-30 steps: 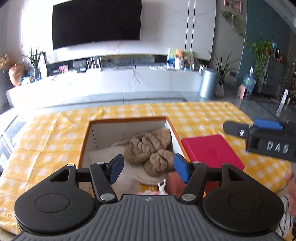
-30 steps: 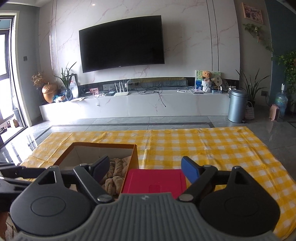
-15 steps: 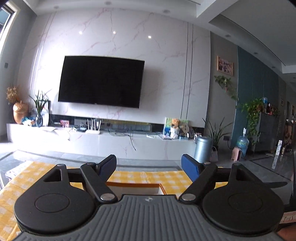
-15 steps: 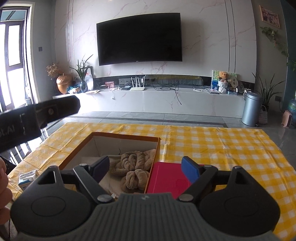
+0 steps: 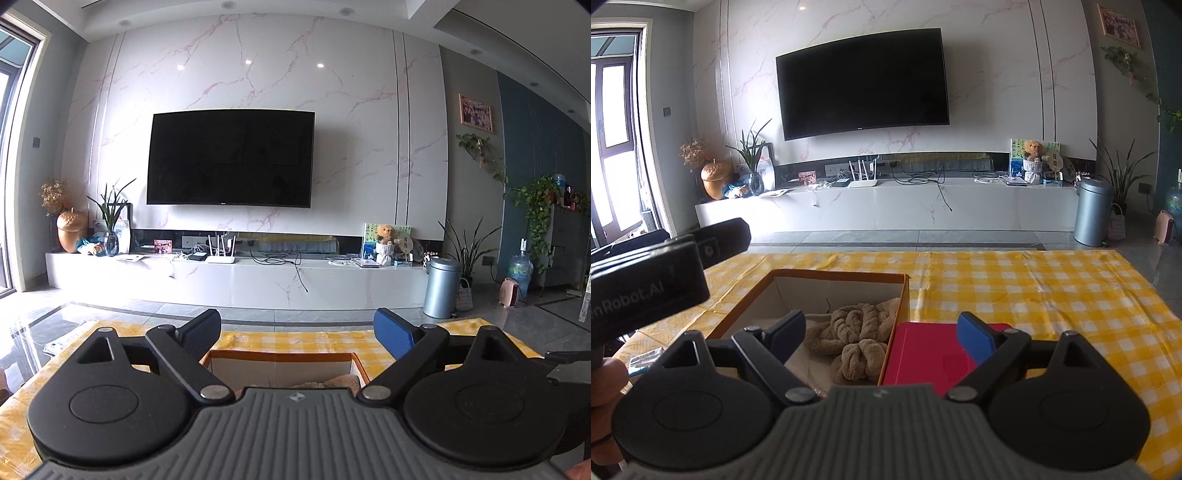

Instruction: Organize soft objects

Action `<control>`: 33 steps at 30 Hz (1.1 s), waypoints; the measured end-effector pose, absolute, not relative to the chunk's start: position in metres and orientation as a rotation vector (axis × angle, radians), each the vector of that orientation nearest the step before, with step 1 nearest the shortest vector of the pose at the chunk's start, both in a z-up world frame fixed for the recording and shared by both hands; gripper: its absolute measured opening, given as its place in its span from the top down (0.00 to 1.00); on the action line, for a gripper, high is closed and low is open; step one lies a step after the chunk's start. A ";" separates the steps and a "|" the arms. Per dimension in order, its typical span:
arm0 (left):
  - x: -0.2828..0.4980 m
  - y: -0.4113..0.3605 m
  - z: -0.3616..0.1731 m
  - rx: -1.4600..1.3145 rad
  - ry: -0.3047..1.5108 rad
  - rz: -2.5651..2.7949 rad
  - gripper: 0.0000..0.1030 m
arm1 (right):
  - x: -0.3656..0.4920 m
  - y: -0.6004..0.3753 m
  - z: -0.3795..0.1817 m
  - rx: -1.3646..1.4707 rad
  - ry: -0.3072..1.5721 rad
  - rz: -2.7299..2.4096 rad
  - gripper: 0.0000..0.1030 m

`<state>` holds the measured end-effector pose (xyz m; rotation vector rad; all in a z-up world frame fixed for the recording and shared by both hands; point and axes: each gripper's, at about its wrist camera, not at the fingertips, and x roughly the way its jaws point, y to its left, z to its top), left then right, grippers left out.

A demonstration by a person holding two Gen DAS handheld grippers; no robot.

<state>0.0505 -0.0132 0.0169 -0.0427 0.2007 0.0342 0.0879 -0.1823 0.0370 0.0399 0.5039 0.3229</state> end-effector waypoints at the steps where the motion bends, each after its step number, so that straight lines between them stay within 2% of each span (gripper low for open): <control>1: 0.050 -0.013 0.015 -0.042 0.205 0.039 0.00 | 0.088 -0.182 0.037 0.036 0.504 0.331 0.14; 13: 0.055 -0.009 0.007 -0.027 0.276 0.048 0.00 | 0.086 -0.183 0.035 0.025 0.490 0.333 0.11; 33: 0.053 -0.008 0.002 -0.019 0.297 0.058 0.00 | 0.086 -0.179 0.032 0.000 0.495 0.333 0.11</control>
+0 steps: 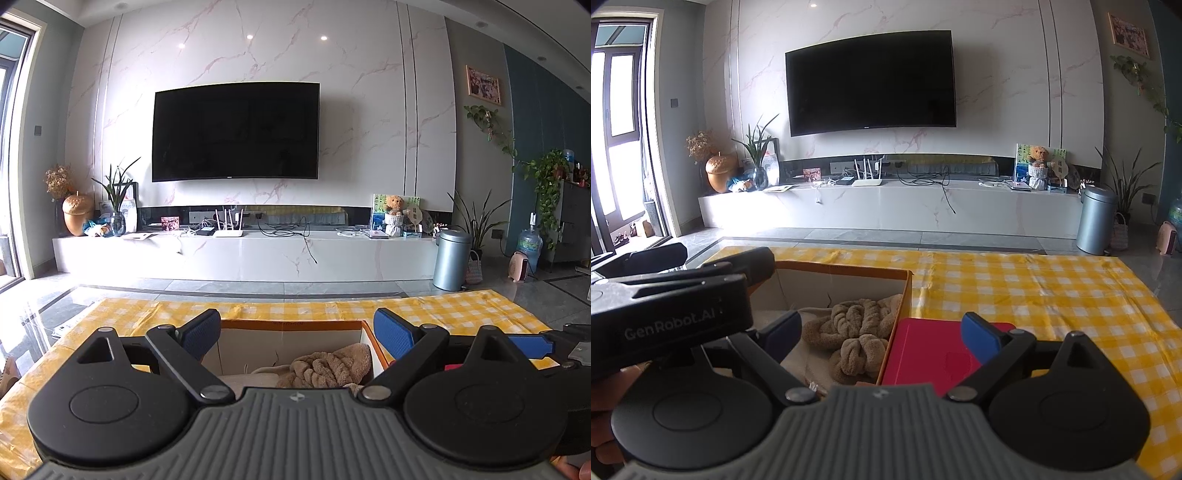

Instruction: Organize soft objects

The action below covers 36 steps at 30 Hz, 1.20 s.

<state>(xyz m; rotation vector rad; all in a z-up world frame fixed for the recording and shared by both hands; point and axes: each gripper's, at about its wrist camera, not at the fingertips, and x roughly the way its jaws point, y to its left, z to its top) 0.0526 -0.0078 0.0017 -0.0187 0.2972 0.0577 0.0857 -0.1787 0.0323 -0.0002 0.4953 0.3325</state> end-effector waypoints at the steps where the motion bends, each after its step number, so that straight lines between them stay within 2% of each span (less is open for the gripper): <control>1: 0.053 -0.006 0.002 -0.021 0.301 0.057 0.00 | 0.086 -0.179 0.032 -0.002 0.496 0.332 0.11; 36: 0.060 -0.006 0.003 -0.023 0.343 0.092 0.00 | 0.085 -0.172 0.030 -0.031 0.468 0.317 0.11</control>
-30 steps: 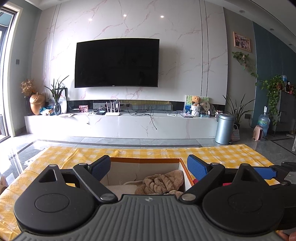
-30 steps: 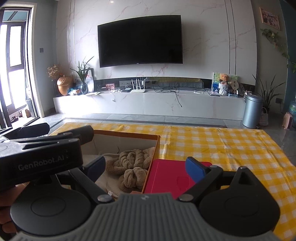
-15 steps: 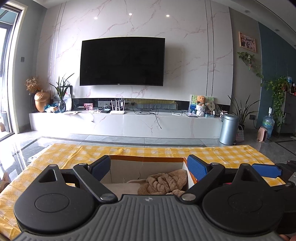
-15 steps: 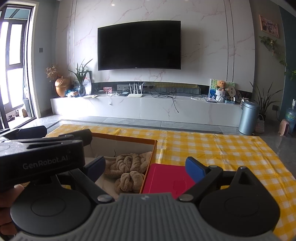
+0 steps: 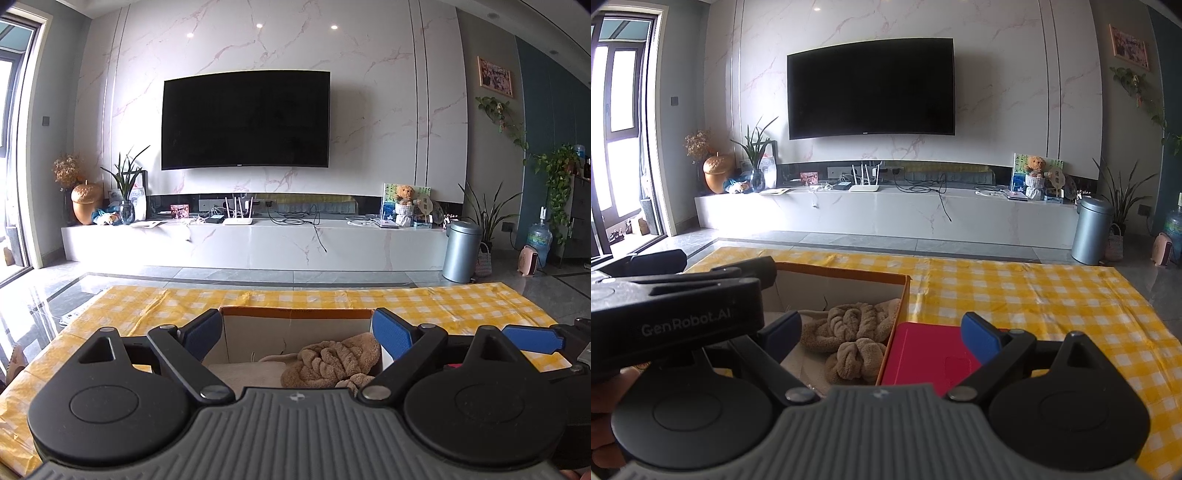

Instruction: Organize soft objects

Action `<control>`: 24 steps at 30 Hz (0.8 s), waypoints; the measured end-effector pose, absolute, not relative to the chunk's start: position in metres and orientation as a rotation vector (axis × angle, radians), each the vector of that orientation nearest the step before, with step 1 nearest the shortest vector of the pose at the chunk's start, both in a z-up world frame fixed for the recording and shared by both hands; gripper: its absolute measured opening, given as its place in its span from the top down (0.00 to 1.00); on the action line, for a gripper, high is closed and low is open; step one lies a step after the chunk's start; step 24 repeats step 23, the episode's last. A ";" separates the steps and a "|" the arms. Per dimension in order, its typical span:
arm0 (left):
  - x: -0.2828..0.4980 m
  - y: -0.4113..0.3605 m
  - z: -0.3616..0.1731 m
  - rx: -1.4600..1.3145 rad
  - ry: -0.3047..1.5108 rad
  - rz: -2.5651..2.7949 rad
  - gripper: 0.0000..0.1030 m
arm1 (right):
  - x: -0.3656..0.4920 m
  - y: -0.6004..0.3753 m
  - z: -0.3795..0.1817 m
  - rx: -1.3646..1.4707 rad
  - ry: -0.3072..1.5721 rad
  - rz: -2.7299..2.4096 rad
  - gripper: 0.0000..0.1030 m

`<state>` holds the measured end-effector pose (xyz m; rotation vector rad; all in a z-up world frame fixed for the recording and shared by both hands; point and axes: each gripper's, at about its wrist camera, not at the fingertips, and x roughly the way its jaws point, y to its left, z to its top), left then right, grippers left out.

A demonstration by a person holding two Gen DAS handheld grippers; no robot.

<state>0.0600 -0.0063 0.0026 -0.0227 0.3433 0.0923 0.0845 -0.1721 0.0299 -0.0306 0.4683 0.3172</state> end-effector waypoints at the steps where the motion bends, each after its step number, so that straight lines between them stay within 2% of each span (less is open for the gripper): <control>1: 0.060 -0.006 0.002 -0.023 0.345 0.091 0.00 | 0.084 -0.172 0.030 -0.032 0.469 0.317 0.11; 24: 0.060 -0.004 0.000 0.014 0.341 0.109 0.00 | 0.086 -0.172 0.024 -0.024 0.497 0.330 0.11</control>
